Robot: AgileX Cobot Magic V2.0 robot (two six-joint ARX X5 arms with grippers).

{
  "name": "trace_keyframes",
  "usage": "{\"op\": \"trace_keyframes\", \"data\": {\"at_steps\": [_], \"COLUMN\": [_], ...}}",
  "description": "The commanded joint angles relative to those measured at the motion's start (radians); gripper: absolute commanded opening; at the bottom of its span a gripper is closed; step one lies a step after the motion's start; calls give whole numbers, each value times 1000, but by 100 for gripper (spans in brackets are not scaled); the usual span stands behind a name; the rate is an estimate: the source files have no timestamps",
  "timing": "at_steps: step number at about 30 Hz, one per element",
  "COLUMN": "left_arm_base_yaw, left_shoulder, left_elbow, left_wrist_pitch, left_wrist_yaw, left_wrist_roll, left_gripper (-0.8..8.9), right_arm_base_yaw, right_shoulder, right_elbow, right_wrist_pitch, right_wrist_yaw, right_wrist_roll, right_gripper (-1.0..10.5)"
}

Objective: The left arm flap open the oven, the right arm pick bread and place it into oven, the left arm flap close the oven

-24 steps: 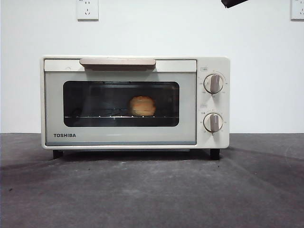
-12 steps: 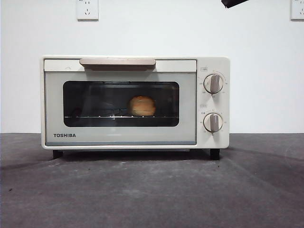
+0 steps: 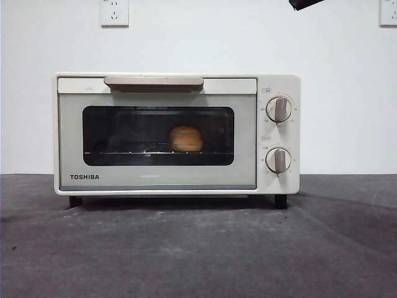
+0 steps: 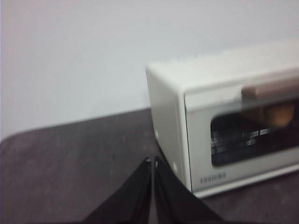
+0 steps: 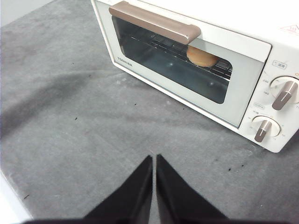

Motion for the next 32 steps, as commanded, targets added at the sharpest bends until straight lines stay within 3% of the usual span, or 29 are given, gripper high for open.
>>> {"op": "trace_keyframes", "data": {"at_steps": [1,16,32], "left_arm_base_yaw": [1,1,1], "left_shoulder": [-18,-54,-54], "left_elbow": [-37,-159,-160], "left_wrist_pitch": [13,-42,-84], "left_wrist_yaw": [-3,-3,-3], "left_wrist_roll": [3,4,-32], "left_gripper": [16,16,16], "right_arm_base_yaw": [11,11,11], "right_shoulder": [7,7,7], "right_elbow": [10,10,10], "right_wrist_pitch": [14,14,14], "right_wrist_yaw": [1,0,1], "right_wrist_roll": [-1,-1,-1], "right_gripper": [7,7,7]}}
